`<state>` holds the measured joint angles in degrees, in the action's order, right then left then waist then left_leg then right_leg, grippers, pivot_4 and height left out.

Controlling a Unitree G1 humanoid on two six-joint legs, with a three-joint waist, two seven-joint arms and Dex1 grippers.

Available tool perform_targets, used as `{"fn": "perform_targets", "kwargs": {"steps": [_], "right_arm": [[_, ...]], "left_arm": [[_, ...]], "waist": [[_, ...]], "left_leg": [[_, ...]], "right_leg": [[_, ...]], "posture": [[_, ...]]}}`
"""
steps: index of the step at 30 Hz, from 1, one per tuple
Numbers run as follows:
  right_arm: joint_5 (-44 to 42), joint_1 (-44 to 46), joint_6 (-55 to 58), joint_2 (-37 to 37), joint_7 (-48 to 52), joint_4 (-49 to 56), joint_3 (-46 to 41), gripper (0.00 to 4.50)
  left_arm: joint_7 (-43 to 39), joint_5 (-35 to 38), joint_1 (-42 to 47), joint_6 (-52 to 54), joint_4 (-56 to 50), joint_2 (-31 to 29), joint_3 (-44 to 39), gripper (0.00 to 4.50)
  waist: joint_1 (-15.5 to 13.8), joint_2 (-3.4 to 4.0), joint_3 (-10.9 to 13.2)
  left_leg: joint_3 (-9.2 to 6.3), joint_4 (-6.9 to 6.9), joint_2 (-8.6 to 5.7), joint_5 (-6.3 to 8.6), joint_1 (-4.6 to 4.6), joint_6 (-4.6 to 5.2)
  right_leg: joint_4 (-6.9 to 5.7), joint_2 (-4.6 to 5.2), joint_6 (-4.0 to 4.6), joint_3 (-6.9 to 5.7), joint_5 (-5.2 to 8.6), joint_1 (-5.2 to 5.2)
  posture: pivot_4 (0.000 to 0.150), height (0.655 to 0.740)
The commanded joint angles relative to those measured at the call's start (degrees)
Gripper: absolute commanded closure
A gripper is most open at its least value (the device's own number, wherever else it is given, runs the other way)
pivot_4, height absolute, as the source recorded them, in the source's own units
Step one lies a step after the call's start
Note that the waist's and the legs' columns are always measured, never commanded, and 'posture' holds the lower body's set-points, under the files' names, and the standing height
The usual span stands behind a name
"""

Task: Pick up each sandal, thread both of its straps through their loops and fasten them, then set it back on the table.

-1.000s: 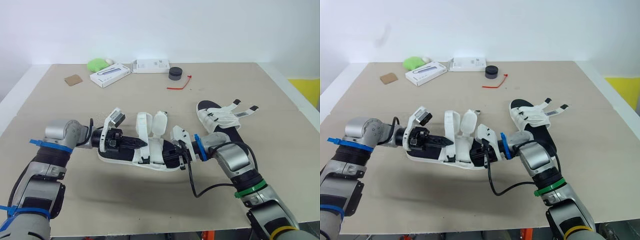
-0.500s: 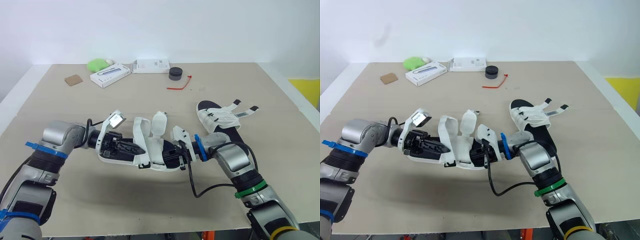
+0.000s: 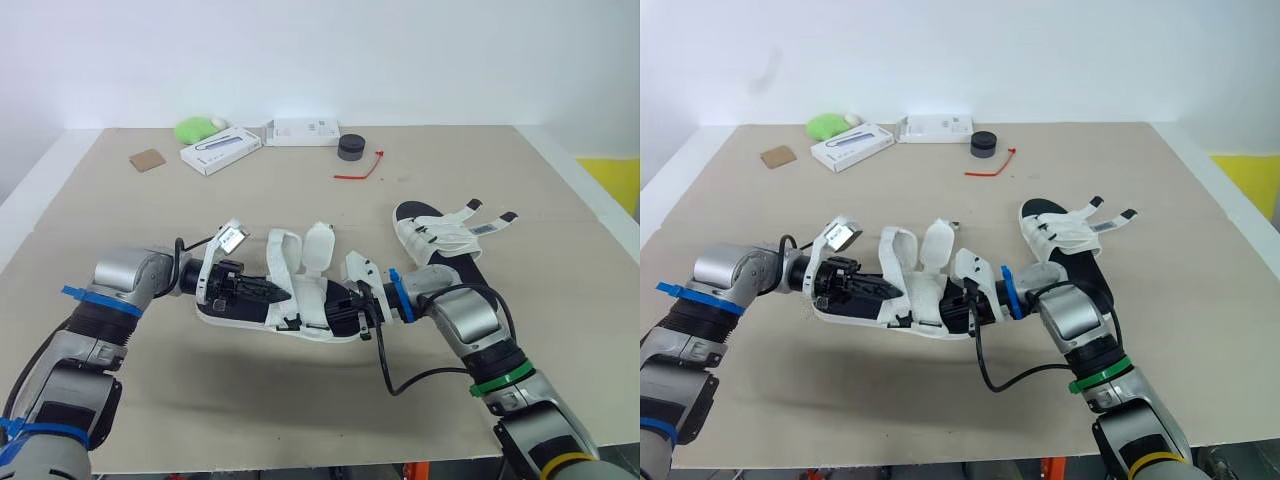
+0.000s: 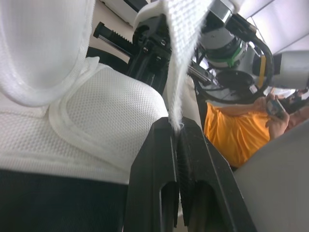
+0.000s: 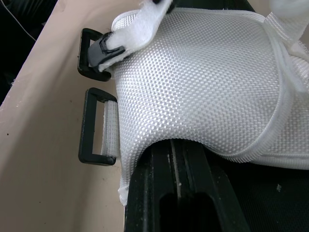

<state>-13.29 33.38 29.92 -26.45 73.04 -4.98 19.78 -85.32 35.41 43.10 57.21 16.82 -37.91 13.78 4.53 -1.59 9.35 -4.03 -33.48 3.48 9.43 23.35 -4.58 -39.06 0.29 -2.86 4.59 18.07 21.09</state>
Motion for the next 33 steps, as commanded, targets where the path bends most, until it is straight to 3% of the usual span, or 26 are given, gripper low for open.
{"fn": "perform_targets", "kwargs": {"steps": [1,19,28,33], "right_arm": [[1.97,-3.53,2.74,-0.56,-0.01,-2.5,4.58,4.5],[1.66,-3.42,3.07,-0.18,-0.11,-2.46,4.69,4.5],[1.22,-3.79,3.47,-0.34,-0.42,-1.97,4.4,4.5],[1.1,-3.97,3.53,-0.35,-0.61,-1.81,4.54,4.5]], "left_arm": [[-2.01,-1.03,0.33,-1.45,-1.06,-1.1,0.45,4.38],[-6.02,-4.48,6.64,-4.04,5.39,1.71,0.41,4.38],[-7.18,-0.12,8.1,-7.46,3.38,-5.49,12.34,4.38],[-7.18,0.88,9.94,-10.14,5.5,-5.74,15.61,4.38]], "waist": [[0.0,0.0,0.0],[0.0,0.0,0.0],[0.01,0.0,0.0],[-0.06,0.0,0.0]], "left_leg": [[0.0,0.0,0.0,0.0,0.0,0.0],[0.0,-0.01,0.0,0.0,0.0,0.01],[0.0,0.0,0.03,0.02,0.0,0.04],[0.0,-0.01,0.03,0.04,0.01,0.06]], "right_leg": [[0.0,0.0,0.0,0.0,0.0,0.0],[0.0,-0.01,0.0,-0.01,0.0,0.0],[-0.02,-0.03,0.01,0.01,0.02,0.0],[-0.02,-0.03,0.02,-0.01,0.03,-0.01]], "posture": [[0.15,0.74],[0.15,0.74],[0.15,0.74],[0.15,0.74]]}}
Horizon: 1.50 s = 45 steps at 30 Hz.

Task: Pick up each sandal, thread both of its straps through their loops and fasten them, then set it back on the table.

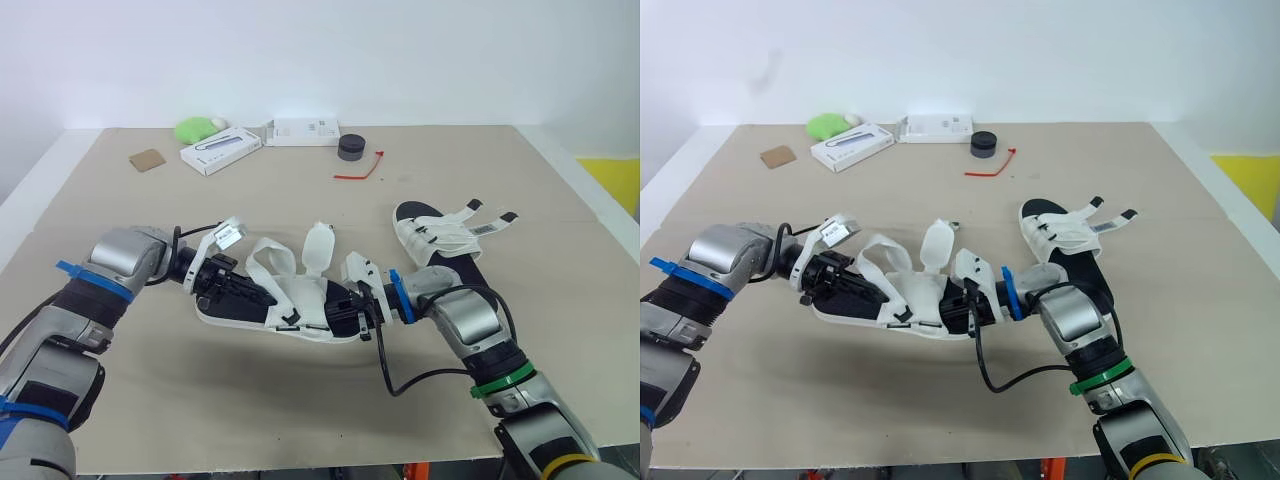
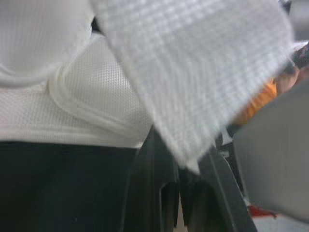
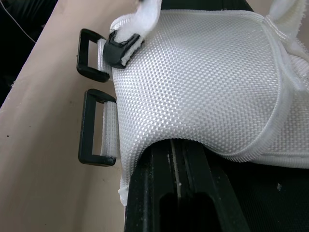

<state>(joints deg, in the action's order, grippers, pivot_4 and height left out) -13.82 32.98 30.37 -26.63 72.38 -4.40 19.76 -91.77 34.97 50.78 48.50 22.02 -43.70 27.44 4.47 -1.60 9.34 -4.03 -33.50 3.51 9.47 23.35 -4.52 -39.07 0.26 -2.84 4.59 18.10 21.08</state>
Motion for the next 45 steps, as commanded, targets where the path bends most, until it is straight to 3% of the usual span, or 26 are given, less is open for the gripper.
{"fn": "perform_targets", "kwargs": {"steps": [1,9,23,26,33,39,45], "right_arm": [[1.62,-3.59,3.08,-0.14,0.03,-2.35,4.61,4.5],[1.54,-3.83,3.18,-0.14,-0.18,-1.95,4.79,4.5],[1.35,-3.86,3.42,-0.25,-0.47,-1.71,4.84,4.5],[1.35,-3.88,3.46,-0.38,-0.35,-1.68,4.87,4.5],[1.39,-3.58,3.28,-0.08,-0.4,-2.14,4.89,4.5],[1.4,-3.51,3.2,-0.05,-0.6,-2.46,4.62,4.5],[1.37,-3.68,3.23,-0.06,-0.8,-2.5,4.51,4.5]], "left_arm": [[-0.73,1.45,2.84,-1.62,0.9,0.34,2.22,4.38],[-0.73,3.21,8.97,2.33,8.05,5.0,-0.31,4.38],[-0.73,5.48,7.67,2.6,4.92,1.02,5.02,4.38],[-0.73,6.4,7.8,2.61,4.27,-1.07,6.38,3.51],[-0.73,5.78,7.62,1.75,4.64,-1.51,6.94,0.26],[-0.22,9.27,5.43,11.01,1.27,1.52,1.14,0.12],[6.2,11.85,1.7,19.15,-2.64,5.92,-8.3,0.12]], "waist": [[-0.01,0.0,0.0],[0.02,0.0,0.0],[0.06,0.0,0.0],[0.05,0.0,0.0],[0.02,0.0,0.0],[0.04,0.01,0.0],[0.04,0.0,0.0]], "left_leg": [[0.0,0.0,0.0,0.0,0.0,0.0],[0.0,-0.01,0.0,0.03,0.01,0.06],[0.0,-0.02,0.02,0.15,0.01,0.26],[0.0,-0.02,0.03,0.15,0.01,0.26],[0.0,-0.04,0.03,0.15,0.01,0.27],[0.0,-0.05,0.03,0.15,0.01,0.27],[-0.01,-0.1,0.05,0.15,0.01,0.27]], "right_leg": [[0.0,0.0,0.0,0.0,0.0,0.0],[0.0,-0.04,0.0,0.0,0.03,0.02],[-0.02,-0.06,0.07,0.01,0.13,0.03],[-0.03,-0.06,0.07,0.01,0.13,0.03],[-0.04,-0.07,0.07,0.0,0.13,0.02],[-0.04,-0.07,0.07,0.0,0.13,0.02],[-0.1,-0.08,0.07,0.0,0.13,0.02]], "posture": [[0.15,0.74],[0.15,0.74],[0.15,0.74],[0.15,0.74],[0.15,0.74],[0.15,0.74],[0.15,0.74]]}}
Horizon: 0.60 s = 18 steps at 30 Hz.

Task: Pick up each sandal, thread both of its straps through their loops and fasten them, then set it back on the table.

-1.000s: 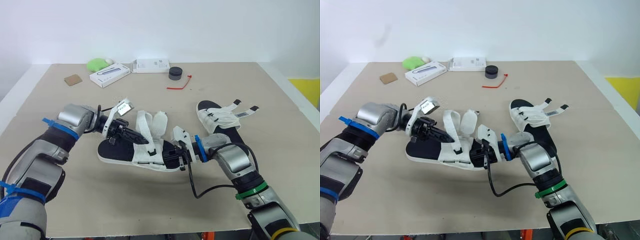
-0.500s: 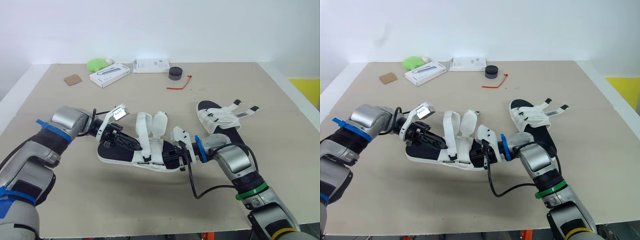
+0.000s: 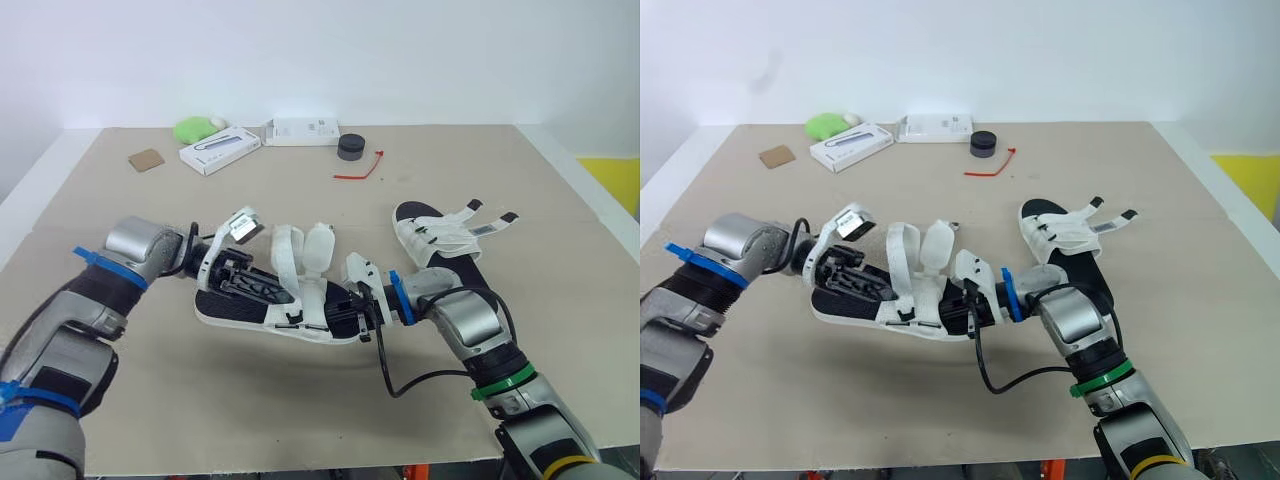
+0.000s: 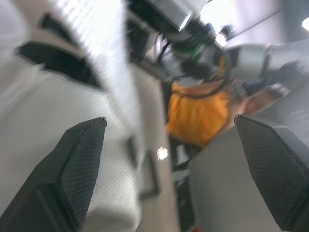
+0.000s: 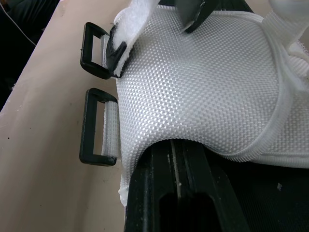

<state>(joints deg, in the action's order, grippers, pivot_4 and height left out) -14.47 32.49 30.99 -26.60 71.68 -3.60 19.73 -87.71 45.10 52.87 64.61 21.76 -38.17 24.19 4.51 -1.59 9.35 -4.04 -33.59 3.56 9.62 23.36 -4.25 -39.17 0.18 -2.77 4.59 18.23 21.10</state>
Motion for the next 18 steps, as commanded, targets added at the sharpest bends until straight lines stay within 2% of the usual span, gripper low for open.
{"fn": "perform_targets", "kwargs": {"steps": [1,9,12,16,18], "right_arm": [[2.0,-3.21,2.63,-0.13,-0.11,-3.29,4.53,4.5],[1.92,-2.62,2.49,-0.1,0.05,-3.84,4.39,4.5],[1.93,-2.4,2.31,0.02,0.14,-4.17,4.37,4.5],[1.99,-2.24,2.12,0.18,0.23,-4.41,4.37,4.5],[1.95,-2.29,2.16,0.24,0.23,-4.33,4.34,4.5]], "left_arm": [[2.87,1.71,-1.07,3.69,-3.17,0.65,-5.93,0.12],[4.32,0.43,-3.74,5.14,-5.68,0.63,-9.01,0.12],[4.13,0.16,-3.93,5.1,-5.79,0.68,-9.38,0.95],[5.0,-0.47,-4.42,4.53,-5.69,1.35,-10.05,2.82],[5.09,-0.62,-4.66,4.51,-5.85,1.52,-10.23,3.93]], "waist": [[0.0,0.0,0.0],[-0.02,0.01,-0.01],[-0.02,0.01,-0.01],[-0.02,0.01,-0.01],[-0.02,0.01,-0.01]], "left_leg": [[0.0,-0.01,0.0,0.0,0.0,0.0],[-0.01,-0.04,0.0,0.0,-0.04,-0.01],[-0.01,-0.04,0.0,0.0,-0.04,-0.01],[-0.01,-0.05,0.0,0.0,-0.04,-0.01],[-0.01,-0.05,0.0,0.0,-0.05,-0.01]], "right_leg": [[-0.01,-0.01,0.0,-0.01,0.0,0.0],[-0.02,0.0,0.01,-0.01,-0.01,-0.06],[-0.02,0.0,0.01,-0.02,-0.01,-0.07],[-0.02,0.0,0.01,-0.02,-0.02,-0.07],[-0.02,0.0,0.02,-0.02,-0.02,-0.08]], "posture": [[0.15,0.74],[0.15,0.74],[0.15,0.74],[0.15,0.74],[0.15,0.74]]}}
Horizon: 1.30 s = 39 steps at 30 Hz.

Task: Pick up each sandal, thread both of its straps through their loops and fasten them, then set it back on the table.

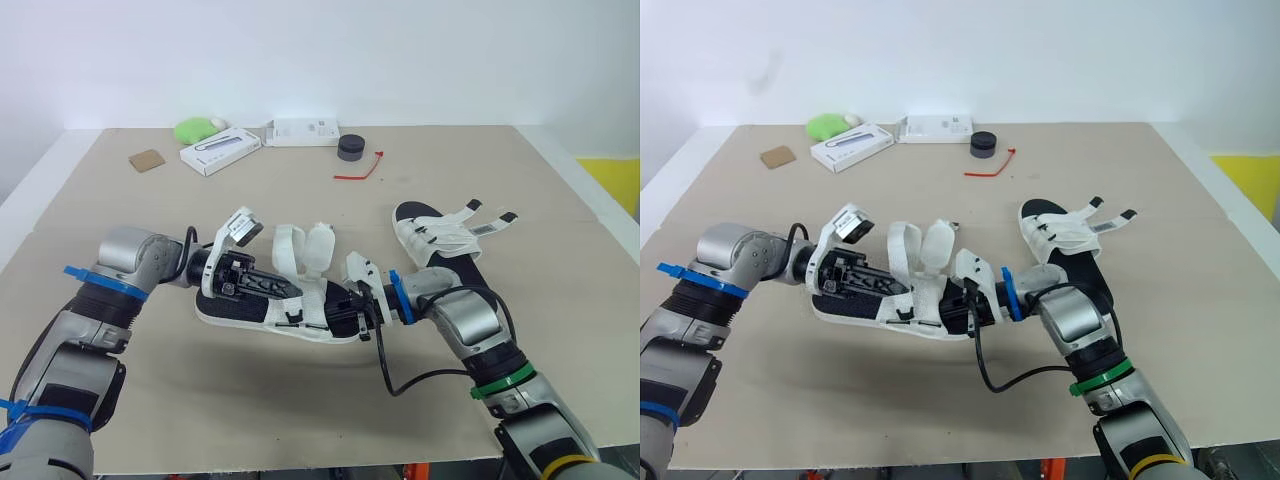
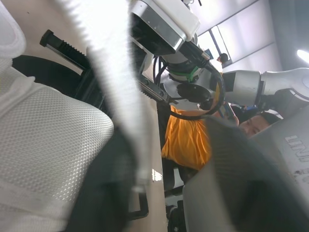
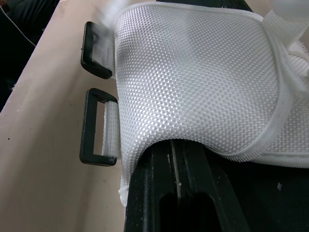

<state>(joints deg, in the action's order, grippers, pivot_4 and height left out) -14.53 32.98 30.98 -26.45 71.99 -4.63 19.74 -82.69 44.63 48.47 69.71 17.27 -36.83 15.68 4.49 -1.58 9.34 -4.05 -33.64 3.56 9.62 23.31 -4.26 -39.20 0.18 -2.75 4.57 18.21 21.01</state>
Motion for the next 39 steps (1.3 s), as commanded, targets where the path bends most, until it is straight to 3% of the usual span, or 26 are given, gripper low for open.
{"fn": "perform_targets", "kwargs": {"steps": [1,7,13,18,25,32,39], "right_arm": [[1.99,-2.79,2.19,0.13,-0.1,-3.29,4.32,4.5],[1.97,-3.01,2.29,0.07,-0.19,-3.05,4.3,4.5],[2.03,-3.0,2.19,0.13,-0.24,-3.05,4.35,4.5],[2.11,-3.14,2.14,0.3,-0.44,-2.97,4.48,4.5],[1.86,-3.99,2.6,0.34,-1.12,-1.88,4.54,4.5],[1.64,-4.73,3.01,0.03,-1.55,-1.08,4.33,4.5],[1.55,-4.58,3.19,-0.23,-1.55,-1.08,4.11,4.5]], "left_arm": [[0.01,-0.27,-0.37,-0.65,-1.52,0.2,-1.75,4.39],[-1.33,-2.08,0.07,-2.18,-1.7,-0.35,-0.44,4.49],[-9.05,-6.55,4.39,-6.56,0.27,-2.15,5.56,4.49],[-9.81,-5.42,9.59,-12.26,4.39,-4.58,14.38,4.49],[-9.81,-3.12,15.79,-16.14,12.46,-3.39,20.09,4.49],[-9.81,-2.15,17.12,-14.99,16.5,-0.11,18.5,4.49],[-9.81,-0.5,14.79,-12.98,13.0,-2.98,19.77,4.49]], "waist": [[0.0,0.0,0.0],[0.0,0.0,0.0],[-0.01,0.0,0.0],[0.02,0.02,-0.01],[0.04,0.02,-0.01],[0.09,0.02,-0.01],[0.13,0.02,-0.01]], "left_leg": [[0.0,0.0,0.0,0.0,0.0,0.0],[0.0,0.0,0.0,0.0,-0.01,0.0],[0.0,0.0,0.0,-0.01,0.0,-0.01],[0.0,0.0,0.0,0.0,-0.02,0.0],[0.0,0.0,0.0,0.01,0.0,0.01],[0.0,0.0,0.01,0.04,0.02,0.07],[0.0,0.0,0.02,0.05,0.03,0.08]], "right_leg": [[0.0,0.0,0.0,0.0,0.0,0.0],[0.0,0.0,0.0,0.0,0.0,0.0],[0.0,0.0,0.01,-0.01,-0.01,0.0],[0.0,-0.01,0.01,0.01,-0.01,0.0],[0.0,-0.03,0.0,0.0,0.0,0.01],[0.0,-0.05,0.01,0.02,0.03,0.04],[0.0,-0.06,0.01,0.03,0.03,0.05]], "posture": [[0.15,0.74],[0.15,0.74],[0.15,0.74],[0.15,0.74],[0.15,0.74],[0.15,0.74],[0.15,0.74]]}}
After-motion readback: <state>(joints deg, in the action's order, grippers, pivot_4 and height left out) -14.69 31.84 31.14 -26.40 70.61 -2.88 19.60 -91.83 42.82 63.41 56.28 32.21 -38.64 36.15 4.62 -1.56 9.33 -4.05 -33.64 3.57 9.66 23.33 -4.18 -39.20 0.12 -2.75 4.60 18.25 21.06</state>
